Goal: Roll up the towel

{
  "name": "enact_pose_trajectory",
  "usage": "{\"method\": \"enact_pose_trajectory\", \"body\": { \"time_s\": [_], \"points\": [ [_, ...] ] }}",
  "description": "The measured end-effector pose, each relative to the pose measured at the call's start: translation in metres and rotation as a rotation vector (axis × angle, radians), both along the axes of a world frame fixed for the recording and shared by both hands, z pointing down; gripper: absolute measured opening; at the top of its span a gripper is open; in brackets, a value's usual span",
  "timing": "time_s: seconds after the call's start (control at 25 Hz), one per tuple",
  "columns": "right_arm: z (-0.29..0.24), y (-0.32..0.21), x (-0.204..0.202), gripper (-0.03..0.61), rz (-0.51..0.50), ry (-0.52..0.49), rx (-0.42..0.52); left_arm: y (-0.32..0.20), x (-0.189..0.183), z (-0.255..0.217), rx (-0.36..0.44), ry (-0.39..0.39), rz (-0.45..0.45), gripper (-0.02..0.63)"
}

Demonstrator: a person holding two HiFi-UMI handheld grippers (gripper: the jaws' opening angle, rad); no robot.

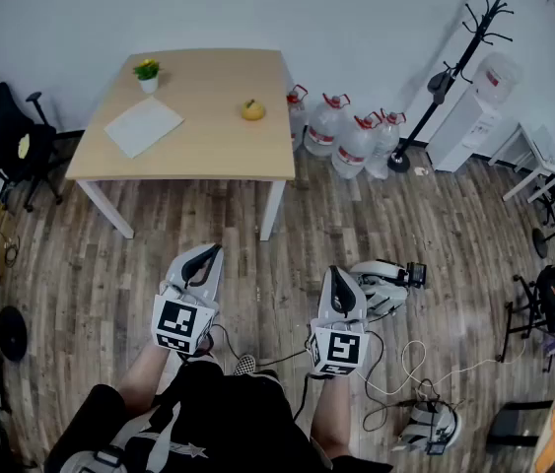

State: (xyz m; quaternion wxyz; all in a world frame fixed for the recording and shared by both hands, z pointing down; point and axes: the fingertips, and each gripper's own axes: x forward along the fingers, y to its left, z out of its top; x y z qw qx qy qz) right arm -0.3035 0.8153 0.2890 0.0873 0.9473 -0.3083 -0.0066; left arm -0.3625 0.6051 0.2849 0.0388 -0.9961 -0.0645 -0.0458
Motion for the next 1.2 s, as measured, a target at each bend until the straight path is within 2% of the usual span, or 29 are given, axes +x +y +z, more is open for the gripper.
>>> {"method": "enact_pose_trajectory", "body": {
  "time_s": [0.28,0.52,0.8,1.2],
  "points": [
    [0.008,-0.003,0.019,0.006,-0.011,-0.028,0.005,-0.009,0.018,-0.003,-0.003,0.017,-0.035,0.009],
    [0.008,-0.022,0.058,0.006,-0.018,-0.018,-0.005,-0.027,0.054,0.002,0.015,0.010,-0.051,0.008],
    [0.010,-0.065,0.132,0.006,-0.029,-0.013,-0.012,-0.066,0.130,0.008,0.017,0.005,-0.052,0.008],
    [0.008,-0.156,0.240,0.006,-0.058,-0.031,-0.034,-0.148,0.239,0.017,-0.014,-0.035,-0.065,0.009]
  ]
}}
